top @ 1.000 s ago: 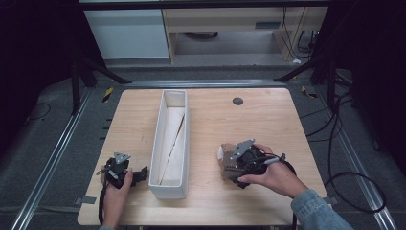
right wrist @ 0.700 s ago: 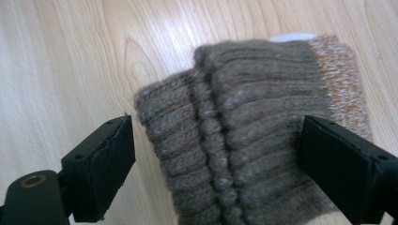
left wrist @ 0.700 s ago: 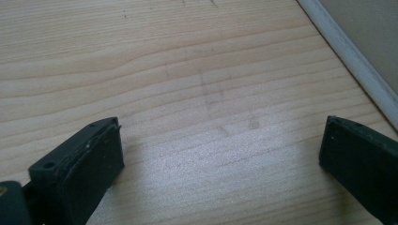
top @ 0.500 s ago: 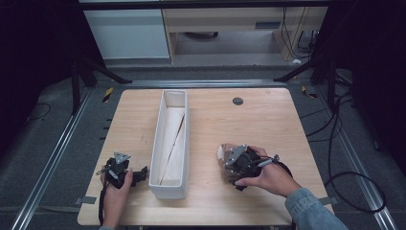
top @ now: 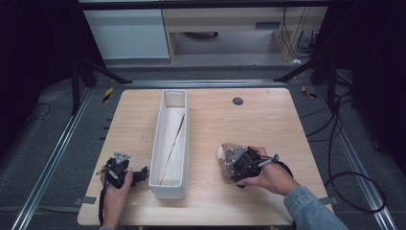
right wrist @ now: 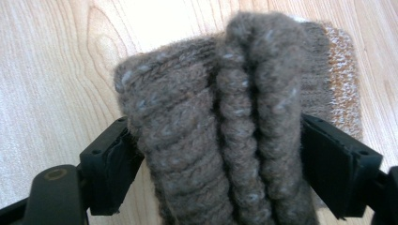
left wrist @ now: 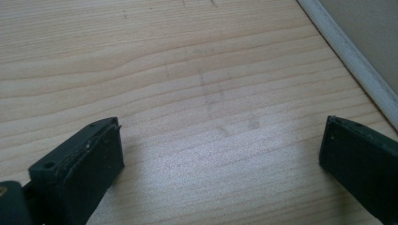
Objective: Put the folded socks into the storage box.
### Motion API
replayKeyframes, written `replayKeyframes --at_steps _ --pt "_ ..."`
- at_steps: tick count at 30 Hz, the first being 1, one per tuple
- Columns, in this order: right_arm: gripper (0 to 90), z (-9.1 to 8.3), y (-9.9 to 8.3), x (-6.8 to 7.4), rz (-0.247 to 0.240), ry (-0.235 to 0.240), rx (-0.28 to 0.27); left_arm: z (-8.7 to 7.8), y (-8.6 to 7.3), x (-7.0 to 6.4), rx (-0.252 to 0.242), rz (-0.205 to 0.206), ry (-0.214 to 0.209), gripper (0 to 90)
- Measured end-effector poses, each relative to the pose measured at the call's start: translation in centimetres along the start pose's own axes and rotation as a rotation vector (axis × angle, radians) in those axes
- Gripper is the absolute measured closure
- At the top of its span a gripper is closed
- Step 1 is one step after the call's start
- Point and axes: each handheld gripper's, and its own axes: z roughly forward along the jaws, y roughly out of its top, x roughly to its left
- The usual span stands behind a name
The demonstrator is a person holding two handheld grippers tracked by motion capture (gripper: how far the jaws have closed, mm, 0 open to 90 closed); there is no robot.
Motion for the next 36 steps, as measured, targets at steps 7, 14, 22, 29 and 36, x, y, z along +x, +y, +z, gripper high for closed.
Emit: replayKeyframes --at_steps 7,14,22,29,36 --pt "34.9 -0.4 0.1 -0.1 -0.009 -0.018 0.008 0.0 0.0 0.0 0.0 0.001 0.0 0.0" --pt "48.6 -1.3 0.6 -0.7 0.008 -0.009 0.003 0.0 0.0 0.0 0.0 0.001 0.0 0.0" --pt "50.8 -3.0 1.1 -1.9 0.063 0.006 -0.035 0.0 0.0 0.0 0.0 0.001 0.0 0.0" --pt "50.6 -5.2 2.1 -2.7 0.093 -0.014 -0.073 0.0 0.0 0.0 0.0 0.001 0.0 0.0" --pt "50.5 -7.0 3.5 -2.9 0.11 -0.012 -0.09 0.0 0.0 0.0 0.0 0.0 0.0 0.0"
